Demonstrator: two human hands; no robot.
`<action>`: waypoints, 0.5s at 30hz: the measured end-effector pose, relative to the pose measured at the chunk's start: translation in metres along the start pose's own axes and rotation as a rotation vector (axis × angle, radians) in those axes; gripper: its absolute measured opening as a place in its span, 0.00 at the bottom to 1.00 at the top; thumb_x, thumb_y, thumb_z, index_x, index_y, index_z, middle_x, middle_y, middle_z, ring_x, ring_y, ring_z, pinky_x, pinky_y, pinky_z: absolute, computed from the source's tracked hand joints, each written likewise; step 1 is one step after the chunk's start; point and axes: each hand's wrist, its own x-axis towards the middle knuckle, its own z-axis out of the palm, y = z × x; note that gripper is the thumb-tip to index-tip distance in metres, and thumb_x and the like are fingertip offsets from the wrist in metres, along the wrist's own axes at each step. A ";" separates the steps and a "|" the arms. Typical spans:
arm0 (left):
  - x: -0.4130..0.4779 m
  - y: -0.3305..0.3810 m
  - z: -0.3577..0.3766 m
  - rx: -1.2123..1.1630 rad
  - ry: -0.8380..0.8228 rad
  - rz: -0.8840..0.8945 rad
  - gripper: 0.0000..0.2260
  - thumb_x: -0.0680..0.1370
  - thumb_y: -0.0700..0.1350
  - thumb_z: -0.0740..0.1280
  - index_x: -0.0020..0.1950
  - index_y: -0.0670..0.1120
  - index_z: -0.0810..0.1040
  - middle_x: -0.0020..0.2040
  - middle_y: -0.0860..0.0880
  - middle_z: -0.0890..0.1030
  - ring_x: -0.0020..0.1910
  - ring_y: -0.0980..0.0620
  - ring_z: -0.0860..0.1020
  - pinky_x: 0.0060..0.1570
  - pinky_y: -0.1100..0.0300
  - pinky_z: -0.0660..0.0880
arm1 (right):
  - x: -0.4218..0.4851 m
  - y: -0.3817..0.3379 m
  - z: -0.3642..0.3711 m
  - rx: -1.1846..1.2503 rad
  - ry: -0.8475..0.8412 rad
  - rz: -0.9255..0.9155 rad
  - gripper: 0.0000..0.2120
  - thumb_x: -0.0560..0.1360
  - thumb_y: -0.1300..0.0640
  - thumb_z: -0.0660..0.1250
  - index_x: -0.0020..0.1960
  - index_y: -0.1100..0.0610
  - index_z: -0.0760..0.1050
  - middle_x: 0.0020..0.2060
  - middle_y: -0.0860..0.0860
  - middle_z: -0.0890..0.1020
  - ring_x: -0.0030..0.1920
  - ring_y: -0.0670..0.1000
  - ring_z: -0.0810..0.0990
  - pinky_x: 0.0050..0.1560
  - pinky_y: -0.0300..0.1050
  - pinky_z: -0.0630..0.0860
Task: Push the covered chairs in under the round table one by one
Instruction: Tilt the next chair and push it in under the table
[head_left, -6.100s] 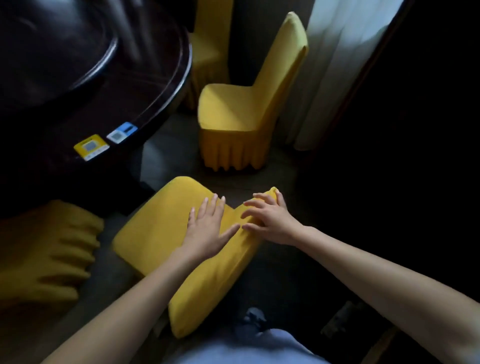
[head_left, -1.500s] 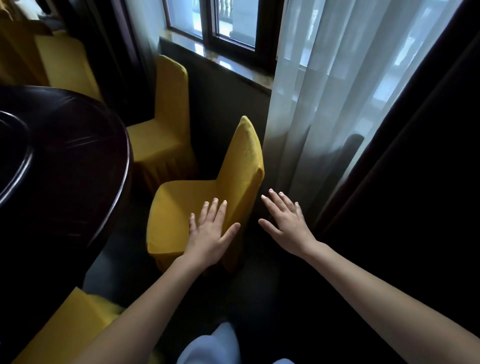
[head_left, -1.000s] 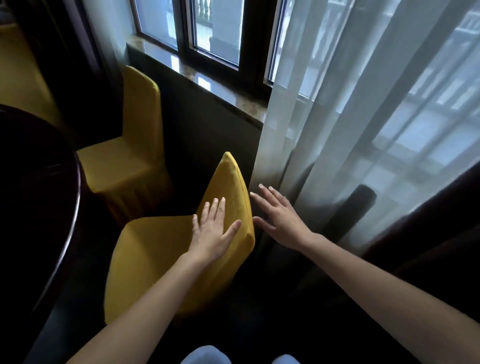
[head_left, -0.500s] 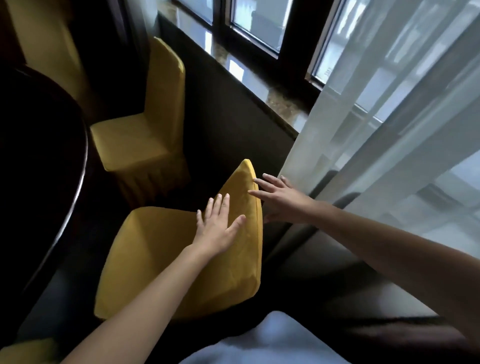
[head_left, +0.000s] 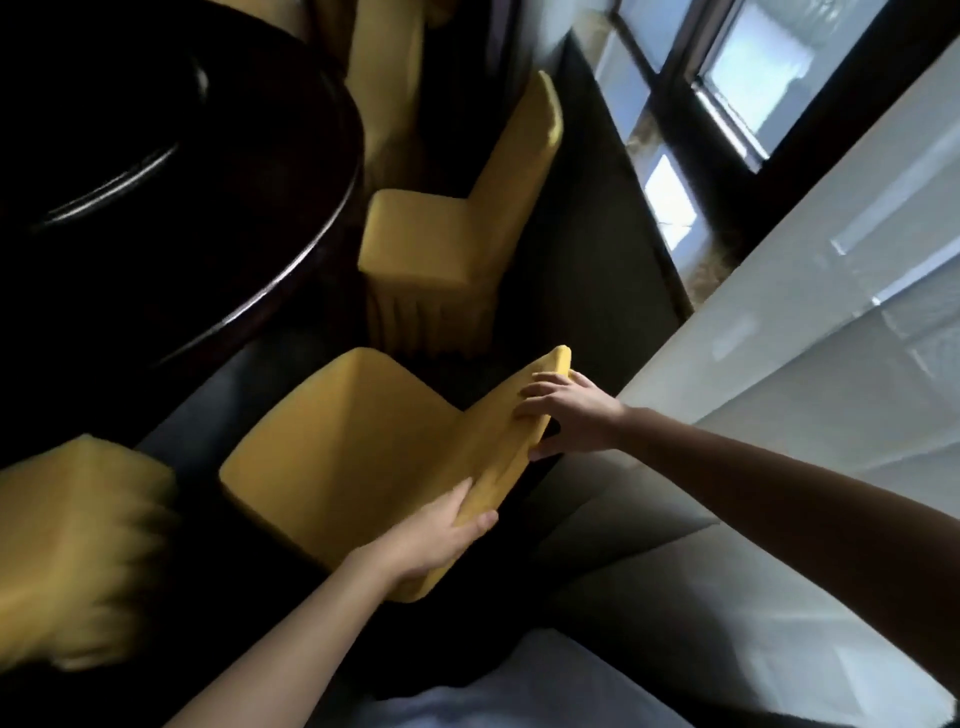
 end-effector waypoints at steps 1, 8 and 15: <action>-0.004 -0.001 0.009 -0.039 0.051 -0.020 0.38 0.73 0.69 0.54 0.77 0.53 0.49 0.77 0.47 0.58 0.74 0.48 0.60 0.72 0.51 0.59 | 0.002 0.003 0.001 0.008 0.012 -0.011 0.31 0.69 0.38 0.69 0.69 0.47 0.70 0.71 0.49 0.67 0.75 0.53 0.58 0.73 0.61 0.51; -0.024 -0.002 0.031 0.021 0.413 -0.026 0.28 0.75 0.63 0.60 0.73 0.55 0.64 0.68 0.49 0.74 0.65 0.49 0.73 0.64 0.56 0.69 | 0.018 0.027 0.011 0.111 0.111 -0.043 0.40 0.58 0.30 0.72 0.65 0.46 0.72 0.69 0.50 0.68 0.74 0.56 0.54 0.71 0.60 0.56; -0.020 -0.013 0.046 0.000 0.695 0.089 0.38 0.67 0.76 0.51 0.67 0.55 0.73 0.63 0.52 0.78 0.62 0.52 0.77 0.59 0.54 0.75 | 0.019 0.033 0.012 0.261 0.182 -0.073 0.28 0.62 0.42 0.77 0.60 0.48 0.77 0.65 0.49 0.72 0.74 0.54 0.56 0.72 0.59 0.55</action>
